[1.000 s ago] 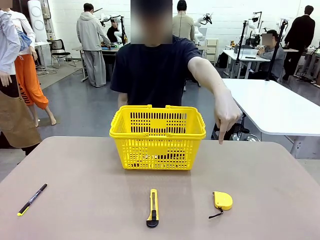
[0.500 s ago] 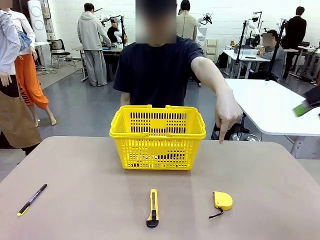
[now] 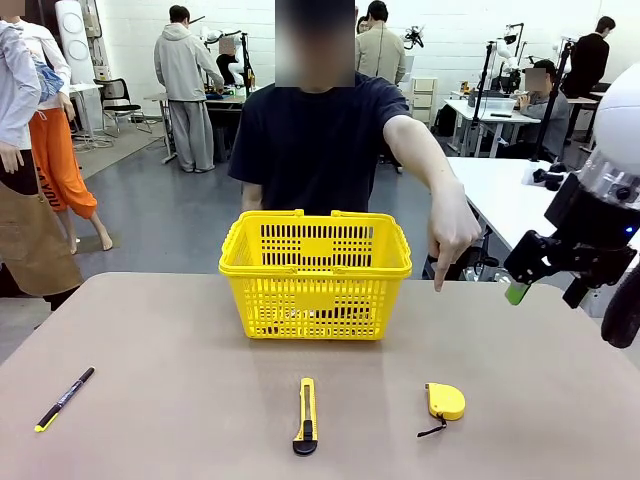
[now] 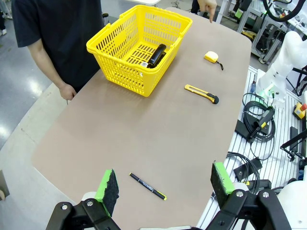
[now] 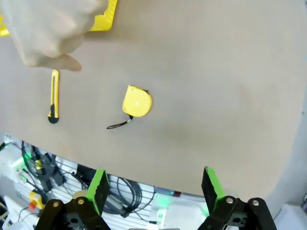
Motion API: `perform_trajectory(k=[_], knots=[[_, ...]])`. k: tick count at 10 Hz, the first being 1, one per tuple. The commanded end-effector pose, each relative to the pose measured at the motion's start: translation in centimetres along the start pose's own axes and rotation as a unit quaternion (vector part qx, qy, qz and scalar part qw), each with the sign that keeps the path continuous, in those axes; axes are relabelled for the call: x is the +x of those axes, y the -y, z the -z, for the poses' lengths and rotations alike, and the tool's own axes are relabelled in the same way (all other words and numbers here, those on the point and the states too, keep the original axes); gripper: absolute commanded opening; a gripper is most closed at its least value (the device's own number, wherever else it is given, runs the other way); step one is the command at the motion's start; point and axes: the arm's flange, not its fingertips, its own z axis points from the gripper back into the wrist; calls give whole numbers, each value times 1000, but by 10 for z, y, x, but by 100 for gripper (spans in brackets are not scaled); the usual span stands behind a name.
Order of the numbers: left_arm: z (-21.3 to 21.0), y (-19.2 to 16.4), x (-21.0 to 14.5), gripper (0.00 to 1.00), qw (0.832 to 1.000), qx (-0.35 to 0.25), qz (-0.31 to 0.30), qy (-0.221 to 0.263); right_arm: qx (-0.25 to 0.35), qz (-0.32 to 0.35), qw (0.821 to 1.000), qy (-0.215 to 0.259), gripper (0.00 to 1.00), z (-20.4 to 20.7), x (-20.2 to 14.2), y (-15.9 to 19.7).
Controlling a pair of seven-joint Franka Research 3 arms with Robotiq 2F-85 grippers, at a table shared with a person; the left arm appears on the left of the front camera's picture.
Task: Place the items the person wants into the basket.
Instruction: Pick up the item the person points to and place it in the Market Basket.
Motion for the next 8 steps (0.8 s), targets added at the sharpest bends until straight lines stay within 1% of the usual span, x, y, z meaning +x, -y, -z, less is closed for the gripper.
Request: perform_trajectory(k=[1, 2, 3, 8], knots=[[0, 0, -1, 100, 1000, -4, 7, 1, 12, -2, 1000, -3, 100, -7, 6, 3], [0, 0, -1, 100, 1000, -4, 7, 1, 22, -17, 999, 29, 100, -26, -2, 9], [0, 0, -1, 100, 1000, -4, 7, 1, 3, 0, 1000, -4, 100, 2, 3, 1], [0, 0, -1, 100, 1000, -4, 7, 1, 3, 0, 1000, -4, 100, 2, 3, 1]])
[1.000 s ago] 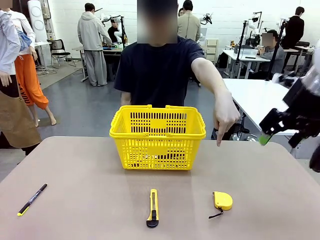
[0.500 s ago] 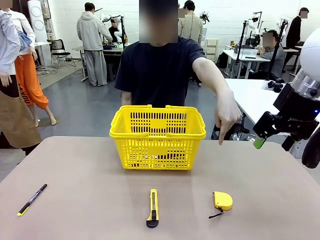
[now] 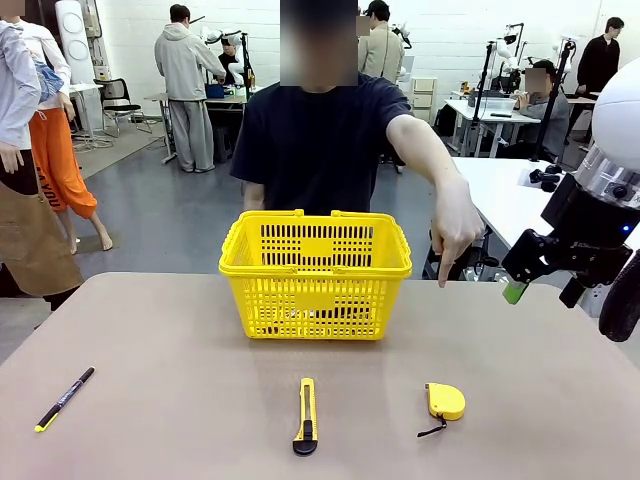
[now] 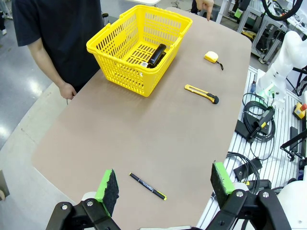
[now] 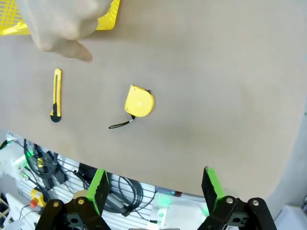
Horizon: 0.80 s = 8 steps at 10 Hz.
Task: Place the items the person wants into the basket.
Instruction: Pick up the item the person points to and place it in the Market Basket.
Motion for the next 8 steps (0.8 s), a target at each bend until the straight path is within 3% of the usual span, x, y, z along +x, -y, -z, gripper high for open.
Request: perform_trajectory(k=[1, 2, 8], knots=[[0, 0, -1, 100, 1000, -4, 7, 1, -5, 3, 1000, -3, 100, 5, 0, -2], [0, 0, -1, 100, 1000, -4, 7, 1, 0, 0, 1000, 0, 100, 0, 0, 0], [0, 0, -1, 100, 1000, -4, 7, 1, -5, 51, 999, 10, 100, 101, -2, -56]])
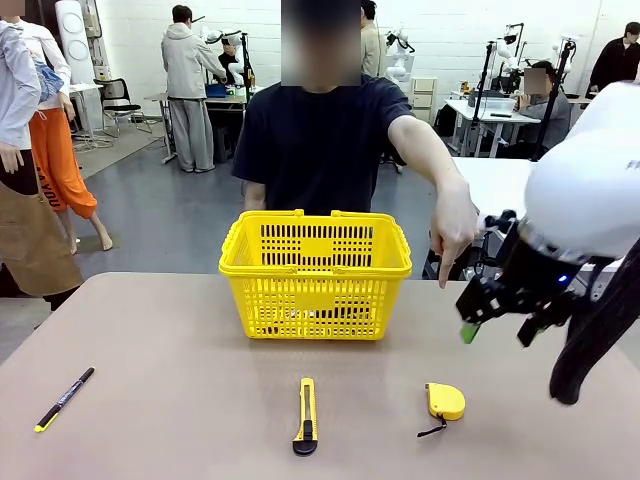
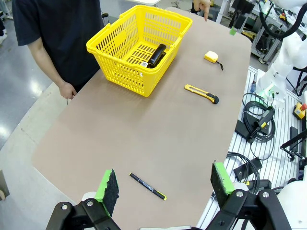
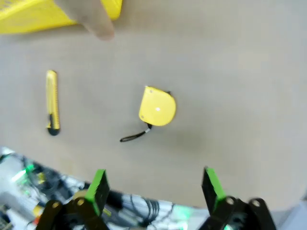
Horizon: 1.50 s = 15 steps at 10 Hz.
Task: Place the items the person wants into the basket.
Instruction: Pick up the item the person points to and place it in the Market Basket.
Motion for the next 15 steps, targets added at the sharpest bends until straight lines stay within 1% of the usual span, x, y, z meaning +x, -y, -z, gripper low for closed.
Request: perform_trajectory(k=[1, 2, 3, 5, 8, 9, 11, 13, 15], knots=[[-1, 0, -1, 100, 1000, -4, 7, 1, 1, 22, 1000, 3, 100, 34, 8, -14], [-1, 0, -1, 100, 1000, -4, 7, 1, -10, 20, 1000, -4, 100, 53, 10, -18], [-1, 0, -1, 100, 1000, -4, 7, 1, -20, 25, 999, 0, 100, 69, 15, -19], [-1, 0, -1, 100, 1000, -4, 7, 1, -20, 27, 999, 7, 100, 85, 24, -16], [-1, 0, -1, 100, 1000, -4, 7, 1, -29, 28, 999, -3, 100, 109, 38, -10], [-1, 0, -1, 100, 1000, -4, 7, 1, -35, 15, 999, -15, 100, 118, 42, -8], [-1, 0, -1, 100, 1000, -4, 7, 1, -60, -41, 997, -39, 100, 131, 43, -10], [-1, 0, -1, 100, 1000, -4, 7, 1, -67, -55, 995, -54, 100, 140, 45, -12], [-1, 0, -1, 100, 1000, -4, 7, 1, -66, -50, 995, -59, 100, 141, 45, -12]])
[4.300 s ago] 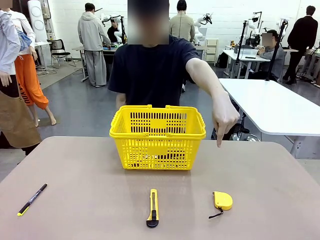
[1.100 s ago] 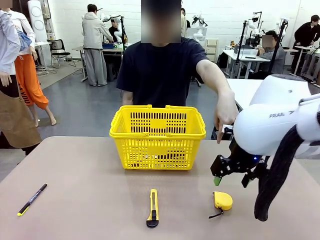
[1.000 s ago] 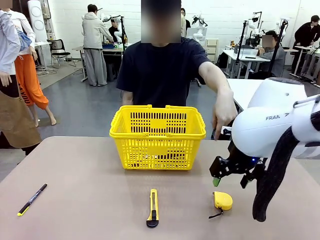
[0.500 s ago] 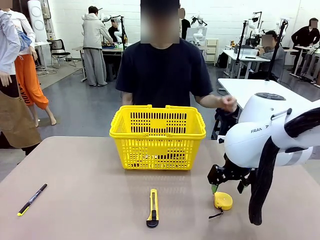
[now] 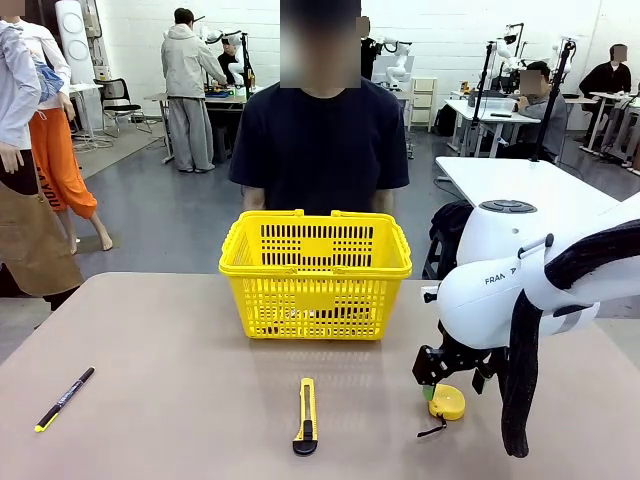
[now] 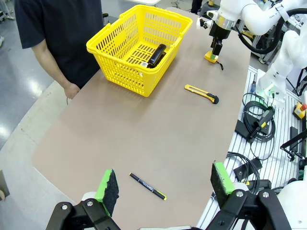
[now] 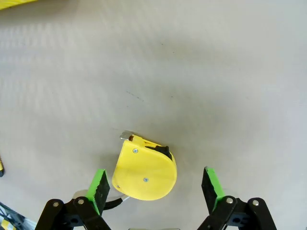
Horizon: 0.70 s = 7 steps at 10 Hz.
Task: Place the items the person wants into the basket.
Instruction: Pick up the item the person points to and place it in the Market Basket.
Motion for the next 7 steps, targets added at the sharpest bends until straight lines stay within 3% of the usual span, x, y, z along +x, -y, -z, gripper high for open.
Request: perform_trajectory(k=[1, 7], knots=[[0, 0, -1, 100, 1000, -4, 7, 1, 0, 1, 1000, 3, 100, 0, -2, 1], [0, 0, -1, 100, 1000, -4, 7, 1, 0, 1, 1000, 3, 100, 0, -2, 1]])
